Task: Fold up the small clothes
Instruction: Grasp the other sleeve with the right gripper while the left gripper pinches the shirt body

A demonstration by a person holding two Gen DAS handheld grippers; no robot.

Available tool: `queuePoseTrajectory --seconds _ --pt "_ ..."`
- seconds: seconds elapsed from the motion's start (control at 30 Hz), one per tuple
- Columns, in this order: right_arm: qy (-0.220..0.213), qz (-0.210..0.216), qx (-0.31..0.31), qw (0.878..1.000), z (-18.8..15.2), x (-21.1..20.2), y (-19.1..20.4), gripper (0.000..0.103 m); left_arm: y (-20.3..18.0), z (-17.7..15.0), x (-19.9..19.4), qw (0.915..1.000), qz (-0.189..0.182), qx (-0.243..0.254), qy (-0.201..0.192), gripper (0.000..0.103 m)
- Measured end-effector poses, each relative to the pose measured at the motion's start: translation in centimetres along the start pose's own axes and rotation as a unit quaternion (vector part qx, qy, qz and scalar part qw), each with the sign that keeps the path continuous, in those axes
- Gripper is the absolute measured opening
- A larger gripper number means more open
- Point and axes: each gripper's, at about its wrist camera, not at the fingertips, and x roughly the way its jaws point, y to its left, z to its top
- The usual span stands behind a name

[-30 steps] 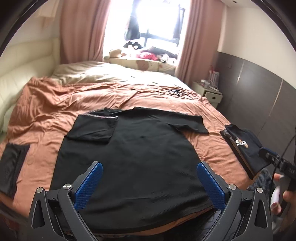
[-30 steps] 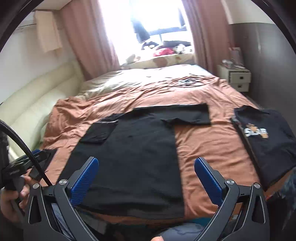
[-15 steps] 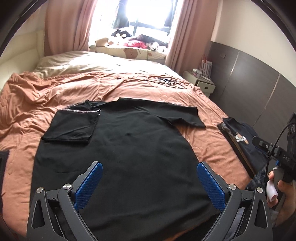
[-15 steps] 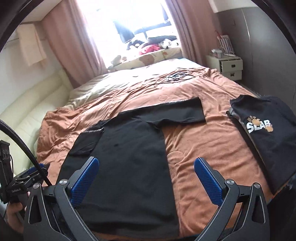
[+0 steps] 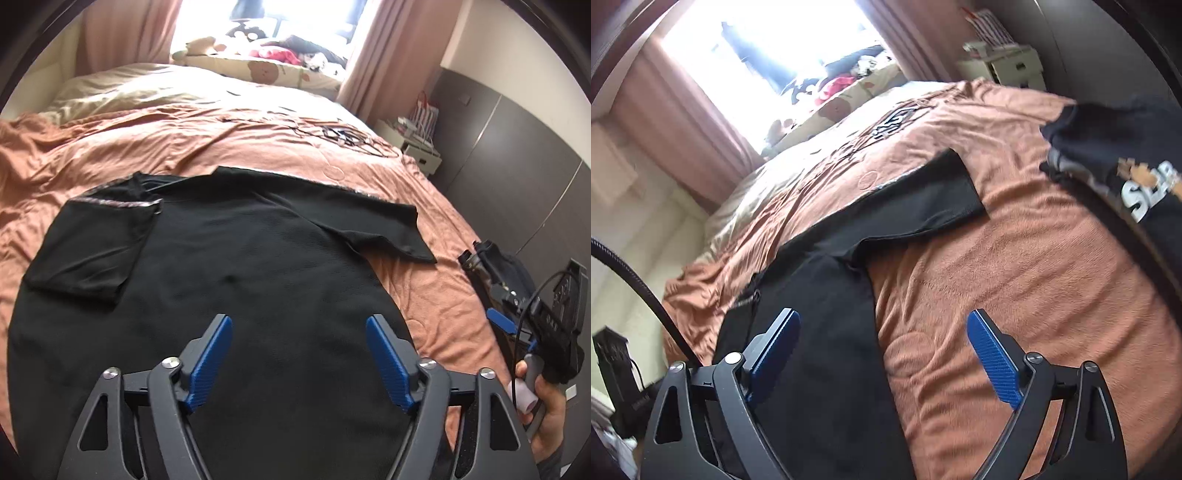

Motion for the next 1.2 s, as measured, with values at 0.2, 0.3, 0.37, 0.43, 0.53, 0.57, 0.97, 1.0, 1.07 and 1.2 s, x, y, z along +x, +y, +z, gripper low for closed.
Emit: queuePoseTrajectory --seconds 0.2,0.3,0.37,0.43,0.53,0.57,0.97,1.0,1.07,1.2 --pt "0.003 0.025 0.077 0.997 2.2 4.8 -3.4 0.079 -1.5 2.2 4.6 0.9996 -0.007 0.012 0.024 0.063" --pt "0.001 0.032 0.103 0.994 2.8 7.1 -4.9 0.072 -1.9 3.2 6.8 0.9991 -0.011 0.017 0.036 0.056" --pt "0.002 0.037 0.121 0.992 3.4 8.8 -5.8 0.068 -2.3 3.8 8.2 0.9989 -0.011 0.022 0.041 0.054" --pt "0.008 0.039 0.135 0.99 3.8 10.3 -6.3 0.065 -2.5 4.5 9.7 0.9985 -0.01 0.027 0.047 0.052" --pt "0.025 0.042 0.159 0.986 4.7 13.0 -6.8 0.056 -2.5 5.5 11.9 0.9979 -0.009 0.026 0.059 0.044" --pt "0.03 0.045 0.167 0.984 5.0 14.0 -7.0 0.054 -2.5 5.8 12.7 0.9977 -0.01 0.024 0.062 0.04" --pt "0.032 0.031 0.217 0.975 7.9 18.9 -8.1 0.043 -2.8 9.3 19.3 0.9964 -0.026 0.0 0.08 0.022" --pt "0.03 0.031 0.217 0.975 8.1 19.2 -8.1 0.038 -2.9 9.5 19.7 0.9963 -0.026 0.002 0.081 0.021" --pt "0.024 0.038 0.219 0.975 8.6 19.8 -8.4 0.024 -3.1 9.7 20.4 0.9961 -0.028 0.003 0.083 0.02" --pt "0.008 0.063 0.201 0.977 9.5 20.2 -7.7 0.005 -3.7 10.3 21.9 0.9953 -0.034 0.007 0.091 0.02"
